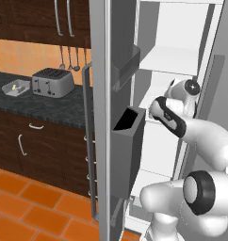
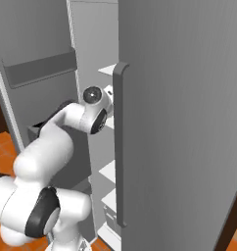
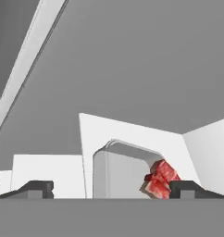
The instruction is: Take the meat container that has the steak and place it on the second highest rack of the freezer. Then take the vegetable container that has the mushroom and carrot and place it on the highest rack of the freezer.
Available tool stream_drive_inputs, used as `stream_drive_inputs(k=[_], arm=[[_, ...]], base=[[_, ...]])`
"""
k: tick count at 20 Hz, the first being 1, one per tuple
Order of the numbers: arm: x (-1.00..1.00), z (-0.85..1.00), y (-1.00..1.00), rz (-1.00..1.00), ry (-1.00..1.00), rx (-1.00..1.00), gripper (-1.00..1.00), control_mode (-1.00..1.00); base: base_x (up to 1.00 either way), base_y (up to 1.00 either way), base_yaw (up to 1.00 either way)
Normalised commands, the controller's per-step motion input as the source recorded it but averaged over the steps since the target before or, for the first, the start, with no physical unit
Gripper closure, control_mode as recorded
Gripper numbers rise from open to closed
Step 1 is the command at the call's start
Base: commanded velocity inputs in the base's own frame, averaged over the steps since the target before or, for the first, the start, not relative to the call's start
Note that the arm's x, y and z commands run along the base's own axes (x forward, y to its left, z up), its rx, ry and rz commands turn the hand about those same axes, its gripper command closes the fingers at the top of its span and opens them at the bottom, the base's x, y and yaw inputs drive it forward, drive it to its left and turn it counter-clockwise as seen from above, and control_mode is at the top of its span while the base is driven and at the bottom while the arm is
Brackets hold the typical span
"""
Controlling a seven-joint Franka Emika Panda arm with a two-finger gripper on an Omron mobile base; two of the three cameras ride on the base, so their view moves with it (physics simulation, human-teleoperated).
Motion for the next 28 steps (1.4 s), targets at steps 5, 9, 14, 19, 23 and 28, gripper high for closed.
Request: stream_drive_inputs(k=[5, 9, 14, 19, 23, 28], arm=[[-0.84, 0.35, 0.11, 0.0, 0.0, -0.11, -1.0, -1.0], [-0.89, 0.08, 0.18, 0.0, 0.18, -0.11, -1.0, -1.0], [-0.99, 0.03, 0.05, -0.08, 0.17, 0.02, -1.0, -1.0], [-0.8, 0.04, 0.3, -0.44, 0.0, 0.25, -1.0, -1.0], [-0.86, 0.0, 0.17, -0.53, 0.0, 0.37, -1.0, -1.0], [-0.62, 0.15, 0.25, -0.54, 0.03, 0.42, -1.0, -1.0]], base=[[0.0, 0.0, 0.0], [0.0, 0.0, 0.0], [0.0, 0.0, 0.0], [0.0, 0.0, 0.0], [0.0, 0.0, 0.0], [0.0, 0.0, 0.0]])
